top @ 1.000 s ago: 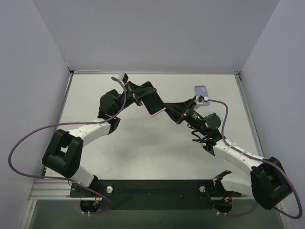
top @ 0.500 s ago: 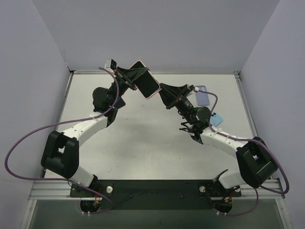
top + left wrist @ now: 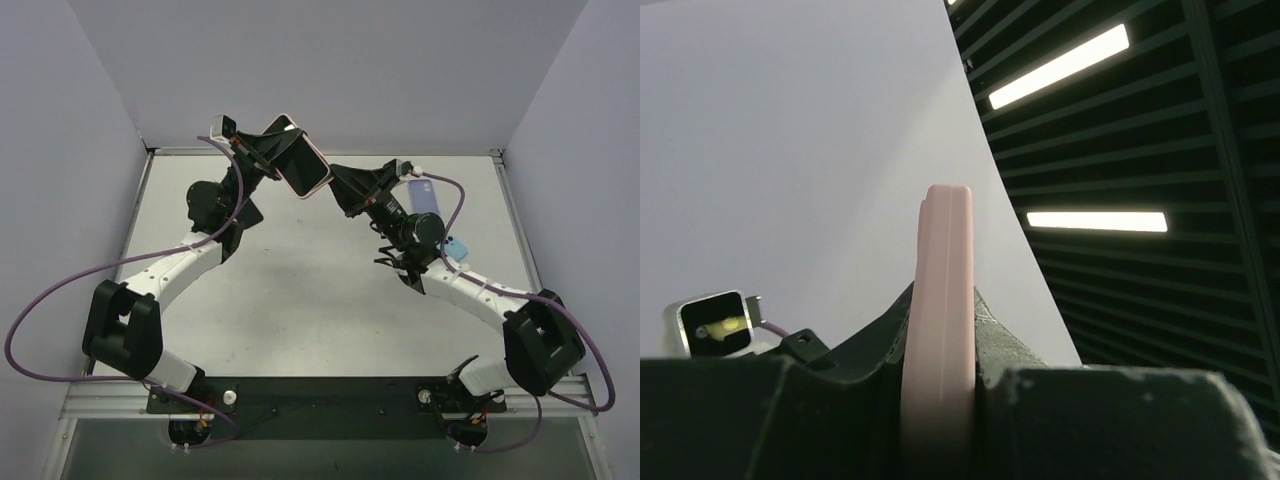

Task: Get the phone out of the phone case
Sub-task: Remove the phone case from the phone.

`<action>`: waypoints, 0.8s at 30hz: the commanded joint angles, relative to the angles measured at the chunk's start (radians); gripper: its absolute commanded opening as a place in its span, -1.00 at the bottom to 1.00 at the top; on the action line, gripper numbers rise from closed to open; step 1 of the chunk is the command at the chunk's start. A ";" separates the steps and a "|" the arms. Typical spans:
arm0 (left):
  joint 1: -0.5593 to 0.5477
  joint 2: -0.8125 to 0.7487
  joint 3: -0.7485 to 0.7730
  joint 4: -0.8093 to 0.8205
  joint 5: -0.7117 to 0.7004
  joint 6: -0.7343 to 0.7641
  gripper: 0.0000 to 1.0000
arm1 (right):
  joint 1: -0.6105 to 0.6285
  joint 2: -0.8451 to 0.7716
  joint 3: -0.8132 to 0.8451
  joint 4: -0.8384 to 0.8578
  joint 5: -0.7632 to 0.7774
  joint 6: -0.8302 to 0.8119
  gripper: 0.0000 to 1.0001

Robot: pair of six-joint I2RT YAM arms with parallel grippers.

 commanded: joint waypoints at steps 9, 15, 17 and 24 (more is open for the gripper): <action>-0.063 -0.133 0.067 0.241 0.135 -0.078 -1.00 | 0.030 -0.109 0.210 -1.326 -0.041 -0.824 -1.00; -0.063 -0.141 0.059 0.189 0.170 -0.056 -1.00 | 0.027 -0.054 0.241 -1.346 -0.127 -0.857 -1.00; -0.064 -0.144 0.065 0.140 0.197 -0.039 -1.00 | 0.025 -0.032 0.263 -1.334 -0.162 -0.857 -0.85; -0.069 -0.153 0.071 0.069 0.248 0.010 -1.00 | 0.010 0.052 0.290 -1.125 -0.357 -0.764 -0.53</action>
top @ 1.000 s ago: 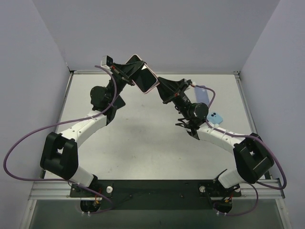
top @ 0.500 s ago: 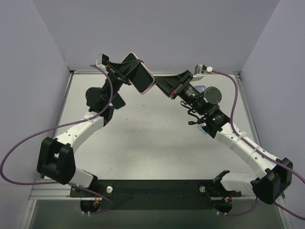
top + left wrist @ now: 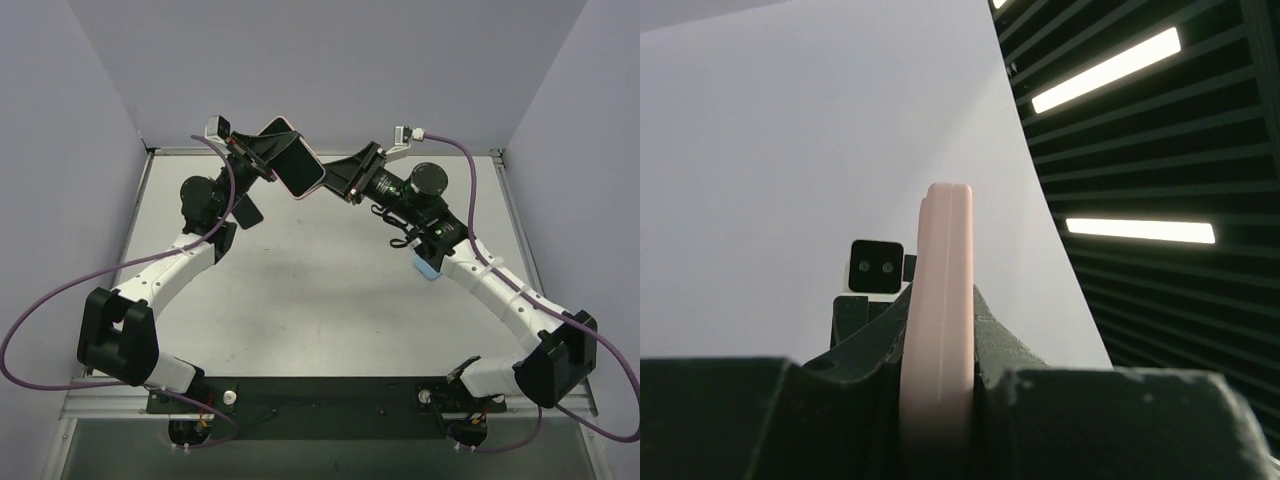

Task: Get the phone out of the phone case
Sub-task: Remove the phone case from the phone.

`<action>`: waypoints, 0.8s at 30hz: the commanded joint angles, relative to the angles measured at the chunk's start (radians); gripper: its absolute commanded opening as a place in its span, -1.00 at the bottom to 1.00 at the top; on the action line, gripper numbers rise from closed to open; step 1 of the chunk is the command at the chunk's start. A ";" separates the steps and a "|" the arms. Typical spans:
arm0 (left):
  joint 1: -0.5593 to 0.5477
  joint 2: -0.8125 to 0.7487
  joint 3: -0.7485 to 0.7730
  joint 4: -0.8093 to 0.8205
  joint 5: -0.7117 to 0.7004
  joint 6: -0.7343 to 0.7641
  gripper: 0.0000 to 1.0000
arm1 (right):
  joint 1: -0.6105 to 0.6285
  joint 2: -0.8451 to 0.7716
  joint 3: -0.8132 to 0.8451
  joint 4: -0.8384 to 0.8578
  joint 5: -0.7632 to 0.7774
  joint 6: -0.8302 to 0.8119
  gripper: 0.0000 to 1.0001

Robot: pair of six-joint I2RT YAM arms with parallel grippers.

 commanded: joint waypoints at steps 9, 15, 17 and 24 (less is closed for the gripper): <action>-0.114 -0.095 0.062 0.145 0.212 -0.022 -1.00 | 0.043 0.302 0.055 -0.018 -0.359 0.111 -0.48; -0.117 -0.086 0.071 0.130 0.234 -0.015 -1.00 | 0.066 0.368 0.176 -0.076 -0.428 0.081 -0.35; -0.117 -0.091 0.083 0.079 0.261 0.008 -1.00 | 0.066 0.362 0.200 -0.232 -0.419 0.003 -0.36; -0.112 -0.085 0.189 -0.195 0.381 0.153 -1.00 | 0.014 0.272 0.191 -0.475 -0.370 -0.171 -0.38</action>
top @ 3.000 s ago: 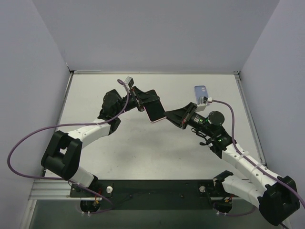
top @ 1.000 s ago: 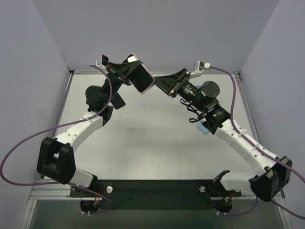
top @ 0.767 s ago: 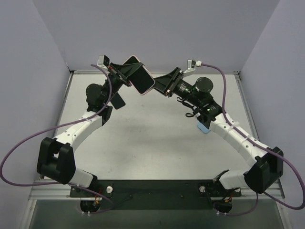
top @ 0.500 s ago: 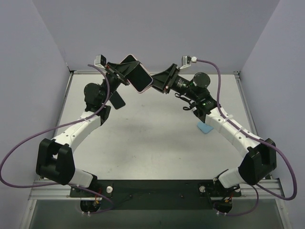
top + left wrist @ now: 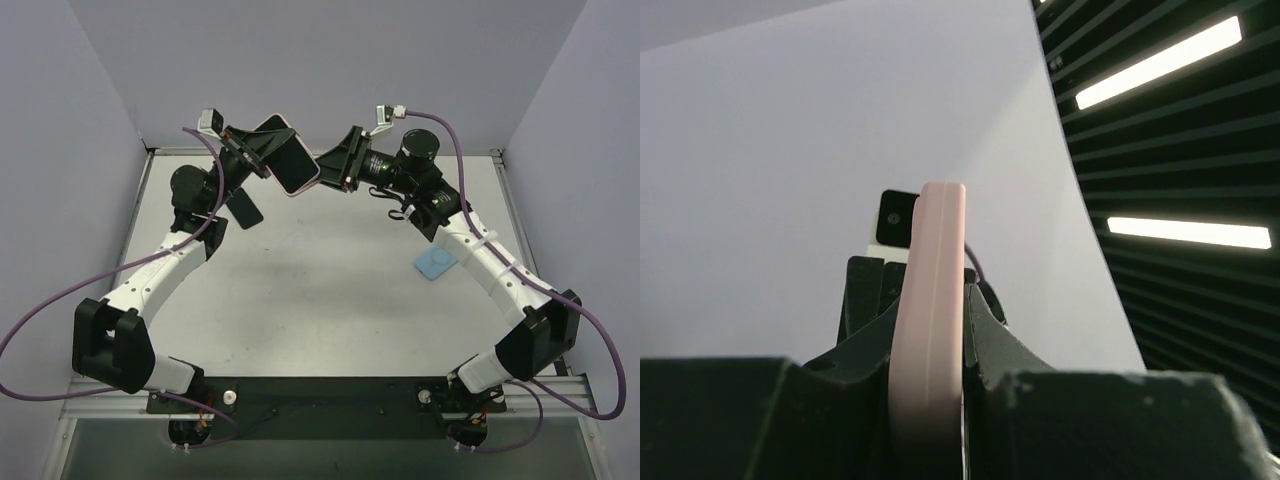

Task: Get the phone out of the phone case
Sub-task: Remove the phone case from the phone.

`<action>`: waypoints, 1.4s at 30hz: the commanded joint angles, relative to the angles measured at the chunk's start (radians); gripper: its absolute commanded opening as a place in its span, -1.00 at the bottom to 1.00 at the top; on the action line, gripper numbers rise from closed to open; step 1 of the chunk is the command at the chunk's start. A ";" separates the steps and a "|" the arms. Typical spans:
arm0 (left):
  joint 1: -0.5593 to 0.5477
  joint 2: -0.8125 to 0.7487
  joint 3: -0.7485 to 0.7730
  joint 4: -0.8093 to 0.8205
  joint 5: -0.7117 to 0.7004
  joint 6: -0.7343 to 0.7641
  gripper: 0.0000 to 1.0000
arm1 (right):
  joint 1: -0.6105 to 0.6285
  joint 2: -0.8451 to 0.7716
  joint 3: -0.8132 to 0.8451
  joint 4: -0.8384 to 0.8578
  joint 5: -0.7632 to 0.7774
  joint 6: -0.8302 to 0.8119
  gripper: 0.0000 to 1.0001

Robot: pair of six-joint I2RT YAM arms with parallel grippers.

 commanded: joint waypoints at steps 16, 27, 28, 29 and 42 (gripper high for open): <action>-0.195 -0.022 0.146 -0.064 0.332 0.124 -1.00 | 0.096 0.184 -0.079 0.131 -0.129 0.220 -0.89; -0.181 -0.017 0.085 -0.107 0.380 0.146 -0.45 | -0.009 0.002 -0.301 -0.049 0.021 0.104 -1.00; -0.172 -0.023 0.074 -0.136 0.377 0.185 -0.41 | -0.025 -0.055 -0.321 -0.096 0.044 0.041 -1.00; -0.167 -0.043 0.065 -0.214 0.360 0.215 -0.26 | -0.049 -0.084 -0.338 -0.137 0.067 0.009 -1.00; -0.121 -0.053 -0.044 -0.432 0.401 0.416 0.53 | -0.097 -0.376 -0.387 -0.639 0.446 -0.312 -1.00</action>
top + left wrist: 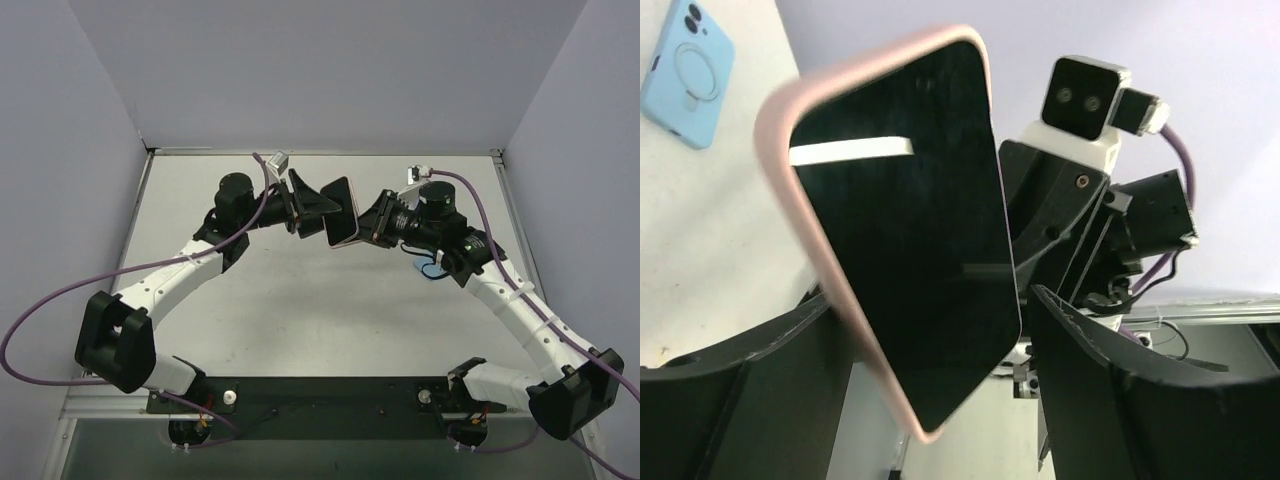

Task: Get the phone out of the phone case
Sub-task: Remove the phone case from the phone.

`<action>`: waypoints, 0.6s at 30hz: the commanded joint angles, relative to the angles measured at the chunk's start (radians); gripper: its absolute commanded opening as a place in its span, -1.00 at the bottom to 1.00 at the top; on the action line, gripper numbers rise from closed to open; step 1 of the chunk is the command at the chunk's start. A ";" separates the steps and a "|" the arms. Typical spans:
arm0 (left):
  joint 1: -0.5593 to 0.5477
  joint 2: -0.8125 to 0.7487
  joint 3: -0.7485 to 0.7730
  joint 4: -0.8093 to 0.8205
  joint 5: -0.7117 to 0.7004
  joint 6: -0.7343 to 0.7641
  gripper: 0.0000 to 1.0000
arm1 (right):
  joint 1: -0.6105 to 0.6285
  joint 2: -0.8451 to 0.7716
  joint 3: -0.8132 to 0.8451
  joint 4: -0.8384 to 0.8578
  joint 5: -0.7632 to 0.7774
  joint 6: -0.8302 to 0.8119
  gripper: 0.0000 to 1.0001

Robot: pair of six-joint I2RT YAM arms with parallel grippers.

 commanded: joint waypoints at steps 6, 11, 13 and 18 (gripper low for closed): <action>0.013 -0.080 -0.049 0.087 0.057 0.046 0.54 | -0.049 -0.046 -0.041 -0.272 0.335 -0.141 -1.00; 0.022 -0.105 -0.100 0.045 0.034 0.077 0.54 | -0.019 -0.028 -0.059 -0.339 0.433 -0.198 -1.00; 0.024 -0.113 -0.119 -0.012 0.011 0.133 0.54 | 0.015 -0.010 -0.080 -0.367 0.546 -0.231 -1.00; 0.021 -0.120 -0.155 -0.206 -0.075 0.244 0.51 | 0.187 0.062 -0.123 -0.430 0.761 -0.250 -1.00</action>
